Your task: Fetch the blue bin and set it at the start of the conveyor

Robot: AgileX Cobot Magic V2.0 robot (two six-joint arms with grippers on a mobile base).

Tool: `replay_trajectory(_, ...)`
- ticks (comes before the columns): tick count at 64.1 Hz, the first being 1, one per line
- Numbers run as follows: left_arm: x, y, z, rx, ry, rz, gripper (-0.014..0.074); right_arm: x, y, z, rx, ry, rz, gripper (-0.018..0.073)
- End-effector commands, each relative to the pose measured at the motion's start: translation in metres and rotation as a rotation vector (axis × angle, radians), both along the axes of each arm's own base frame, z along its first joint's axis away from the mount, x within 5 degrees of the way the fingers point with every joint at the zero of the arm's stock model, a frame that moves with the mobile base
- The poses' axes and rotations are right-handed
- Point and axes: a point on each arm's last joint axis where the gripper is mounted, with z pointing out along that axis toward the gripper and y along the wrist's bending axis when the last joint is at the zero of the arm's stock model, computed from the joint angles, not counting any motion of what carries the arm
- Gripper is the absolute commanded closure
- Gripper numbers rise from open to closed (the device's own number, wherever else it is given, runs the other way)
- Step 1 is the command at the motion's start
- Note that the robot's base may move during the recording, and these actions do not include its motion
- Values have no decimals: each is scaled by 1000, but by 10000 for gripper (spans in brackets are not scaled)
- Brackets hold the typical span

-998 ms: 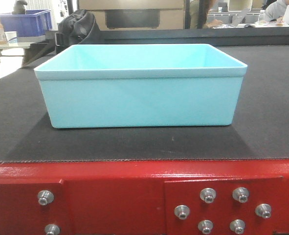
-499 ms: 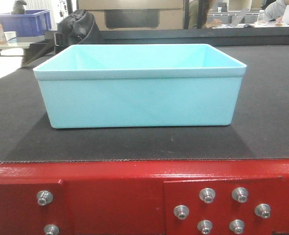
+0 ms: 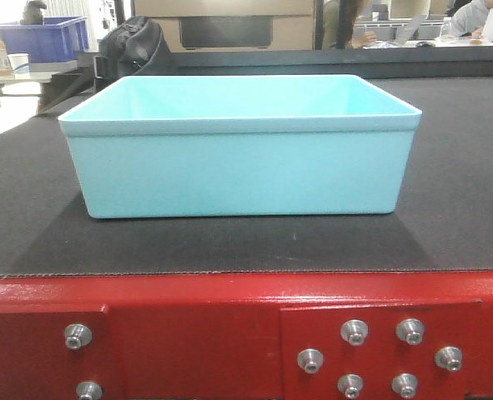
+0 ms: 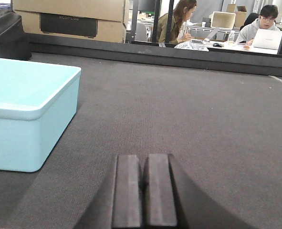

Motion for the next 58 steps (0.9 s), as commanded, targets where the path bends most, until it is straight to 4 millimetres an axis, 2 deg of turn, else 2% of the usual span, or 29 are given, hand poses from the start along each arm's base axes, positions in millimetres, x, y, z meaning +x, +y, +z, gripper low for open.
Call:
replay_trajectory(1, -5, 0, -11, -6, -31, 4, 707, -1, 0, 2, 0, -25, -4, 719)
replay_trajectory(6, -8, 0, -21, -8, -46, 4, 707, -1, 0, 2, 0, -25, -4, 719)
replay_trajectory(16, -8, -1, -23, -25, -22, -15, 707, -1, 0, 2, 0, -25, -4, 719)
replay_trajectory(30, -8, -3, -23, -20, -23, -58, 707, -1, 0, 2, 0, -25, -4, 719)
replay_trajectory(41, -8, -3, -23, 69, -22, -51, 707, -1, 0, 2, 0, -25, -4, 719)
replay_trajectory(58, -8, -3, -22, 69, -24, -50, 707, -1, 0, 2, 0, -25, -4, 719)
